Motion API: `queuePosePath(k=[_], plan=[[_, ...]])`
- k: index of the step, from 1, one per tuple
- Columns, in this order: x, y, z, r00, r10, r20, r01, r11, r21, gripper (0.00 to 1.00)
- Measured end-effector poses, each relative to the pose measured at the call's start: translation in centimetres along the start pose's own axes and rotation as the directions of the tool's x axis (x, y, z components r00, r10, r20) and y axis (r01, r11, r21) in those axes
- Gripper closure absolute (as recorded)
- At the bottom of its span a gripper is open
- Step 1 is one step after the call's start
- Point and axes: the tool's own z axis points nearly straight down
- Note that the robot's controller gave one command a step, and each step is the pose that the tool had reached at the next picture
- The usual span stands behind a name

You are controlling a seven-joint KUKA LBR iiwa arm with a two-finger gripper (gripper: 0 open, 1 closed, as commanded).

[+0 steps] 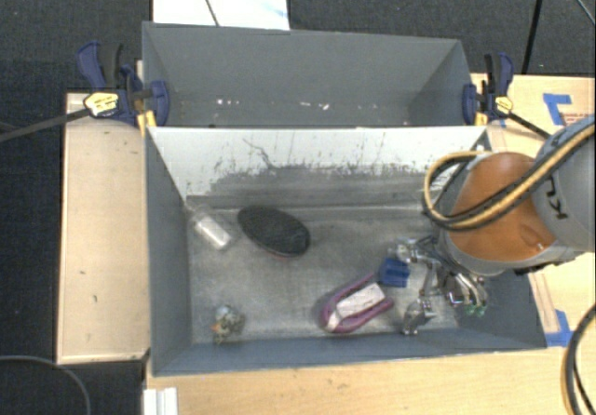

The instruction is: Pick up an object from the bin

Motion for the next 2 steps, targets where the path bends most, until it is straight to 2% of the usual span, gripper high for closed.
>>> queuePosePath(k=[1,2], plan=[[-0.2,-0.2,-0.2,1.0,-0.003,0.0,0.003,1.0,0.002,1.0],[-2.9,-4.4,-12.5,0.999,-0.038,0.011,0.038,0.999,0.004,1.0]])
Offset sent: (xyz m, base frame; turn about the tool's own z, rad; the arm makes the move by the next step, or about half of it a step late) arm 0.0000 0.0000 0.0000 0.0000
